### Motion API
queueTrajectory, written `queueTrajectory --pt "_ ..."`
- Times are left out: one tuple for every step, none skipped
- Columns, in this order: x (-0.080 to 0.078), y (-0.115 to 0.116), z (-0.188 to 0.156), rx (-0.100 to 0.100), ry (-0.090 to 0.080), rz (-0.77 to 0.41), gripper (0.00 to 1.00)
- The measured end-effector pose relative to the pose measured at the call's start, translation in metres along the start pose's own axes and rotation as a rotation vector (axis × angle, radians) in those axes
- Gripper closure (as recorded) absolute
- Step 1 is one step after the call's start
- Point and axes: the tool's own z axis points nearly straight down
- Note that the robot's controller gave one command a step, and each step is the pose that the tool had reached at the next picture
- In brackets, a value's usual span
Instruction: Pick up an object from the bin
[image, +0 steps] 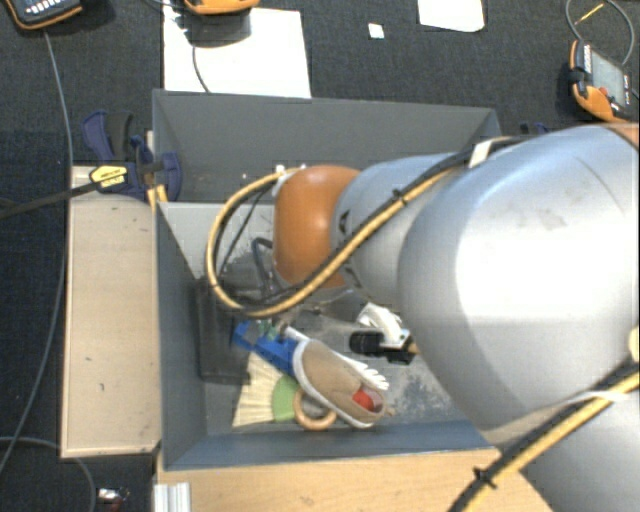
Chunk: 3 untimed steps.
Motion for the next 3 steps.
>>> queueTrajectory --pt "0.000 0.000 0.000 0.000 0.000 0.000 1.00" --pt "0.000 0.000 -0.002 0.000 0.000 0.001 1.00" --pt "0.001 -0.002 -0.041 0.009 0.007 -0.002 1.00"
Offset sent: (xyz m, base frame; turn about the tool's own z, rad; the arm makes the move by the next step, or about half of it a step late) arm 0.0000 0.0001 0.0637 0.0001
